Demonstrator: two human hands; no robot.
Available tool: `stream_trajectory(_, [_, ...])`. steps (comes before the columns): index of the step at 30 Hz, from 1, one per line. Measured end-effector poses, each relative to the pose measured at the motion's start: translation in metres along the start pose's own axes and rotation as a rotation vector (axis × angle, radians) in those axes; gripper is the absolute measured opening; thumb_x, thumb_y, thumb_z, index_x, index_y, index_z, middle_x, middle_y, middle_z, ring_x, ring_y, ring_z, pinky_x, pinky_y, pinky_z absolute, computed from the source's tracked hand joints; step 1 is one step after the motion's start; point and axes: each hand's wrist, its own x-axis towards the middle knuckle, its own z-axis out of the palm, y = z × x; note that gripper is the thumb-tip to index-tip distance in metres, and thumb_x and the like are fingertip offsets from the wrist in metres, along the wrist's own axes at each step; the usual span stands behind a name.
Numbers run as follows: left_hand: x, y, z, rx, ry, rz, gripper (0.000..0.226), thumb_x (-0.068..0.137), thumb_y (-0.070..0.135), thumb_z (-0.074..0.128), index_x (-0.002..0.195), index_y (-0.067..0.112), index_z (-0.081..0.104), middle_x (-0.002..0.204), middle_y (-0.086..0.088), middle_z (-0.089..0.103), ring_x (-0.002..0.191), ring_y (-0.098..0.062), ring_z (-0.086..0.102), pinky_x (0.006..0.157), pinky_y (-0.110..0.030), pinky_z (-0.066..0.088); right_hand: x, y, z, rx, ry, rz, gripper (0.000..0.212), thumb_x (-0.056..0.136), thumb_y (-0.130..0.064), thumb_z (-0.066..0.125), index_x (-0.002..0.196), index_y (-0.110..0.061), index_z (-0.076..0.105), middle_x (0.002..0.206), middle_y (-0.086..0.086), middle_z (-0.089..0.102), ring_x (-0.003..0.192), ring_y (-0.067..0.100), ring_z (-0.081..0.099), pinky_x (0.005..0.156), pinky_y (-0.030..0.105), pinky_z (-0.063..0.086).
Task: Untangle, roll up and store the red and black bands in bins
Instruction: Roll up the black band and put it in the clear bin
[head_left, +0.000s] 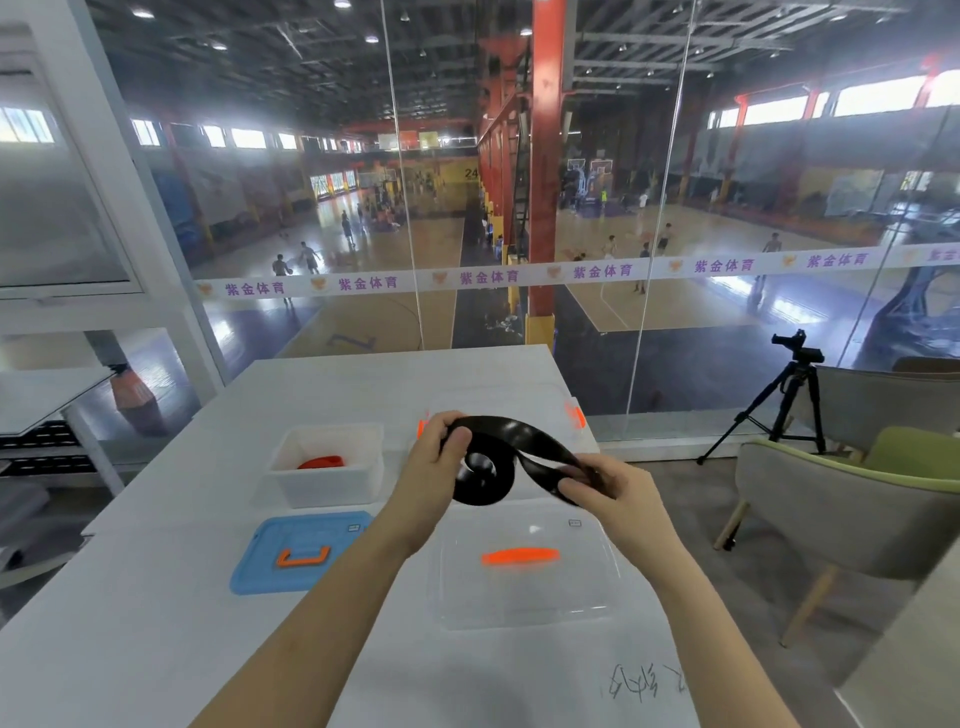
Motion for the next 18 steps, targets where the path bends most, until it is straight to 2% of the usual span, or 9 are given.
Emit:
stream_trajectory(4, [0.007, -0.003, -0.005, -0.009, 0.036, -0.004, 0.018, 0.111, 0.026, 0.045, 0.117, 0.026, 0.061, 0.113, -0.004, 0.067, 0.102, -0.015, 0.061, 0.102, -0.052, 0.050, -0.002, 0.010, -0.004, 0.001, 0.134, 0.021, 0.024, 0.089, -0.021, 0.083, 0.107, -0.037, 0.078, 0.104, -0.008, 0.076, 0.099, 0.013, 0.073, 0.082, 0.028, 0.057])
stream_trajectory(7, [0.009, -0.004, -0.002, -0.010, 0.037, -0.013, 0.018, 0.110, 0.027, 0.045, 0.116, 0.028, 0.062, 0.113, -0.004, 0.068, 0.103, -0.016, 0.061, 0.103, -0.054, 0.049, 0.001, 0.012, -0.004, 0.069, 0.179, 0.017, 0.027, 0.092, -0.017, 0.081, 0.110, -0.036, 0.079, 0.102, -0.004, 0.077, 0.100, 0.020, 0.074, 0.085, 0.035, 0.061])
stream_trajectory(10, [0.012, -0.005, -0.002, -0.019, 0.052, -0.032, 0.018, 0.110, 0.030, 0.046, 0.114, 0.031, 0.063, 0.112, -0.001, 0.069, 0.104, -0.018, 0.062, 0.104, -0.055, 0.050, 0.002, 0.013, -0.007, 0.265, 0.233, 0.066, 0.026, 0.092, -0.007, 0.080, 0.114, -0.021, 0.079, 0.102, 0.002, 0.082, 0.101, 0.022, 0.078, 0.089, 0.037, 0.061])
stream_trajectory(14, [0.013, -0.004, -0.002, -0.002, 0.026, -0.027, 0.018, 0.110, 0.031, 0.046, 0.113, 0.032, 0.063, 0.112, -0.002, 0.068, 0.110, -0.026, 0.063, 0.104, -0.055, 0.050, 0.000, 0.009, -0.011, 0.508, 0.112, 0.136, 0.018, 0.101, -0.004, 0.067, 0.114, -0.006, 0.079, 0.107, 0.014, 0.082, 0.105, 0.029, 0.077, 0.095, 0.039, 0.059])
stream_trajectory(18, [0.011, -0.004, 0.003, -0.010, 0.030, -0.023, 0.018, 0.106, 0.035, 0.050, 0.118, 0.029, 0.062, 0.114, -0.005, 0.068, 0.112, -0.028, 0.063, 0.104, -0.055, 0.050, -0.001, 0.004, -0.008, 0.796, 0.013, 0.192, 0.028, 0.108, -0.005, 0.053, 0.103, -0.004, 0.081, 0.100, 0.012, 0.077, 0.095, 0.023, 0.075, 0.093, 0.031, 0.062])
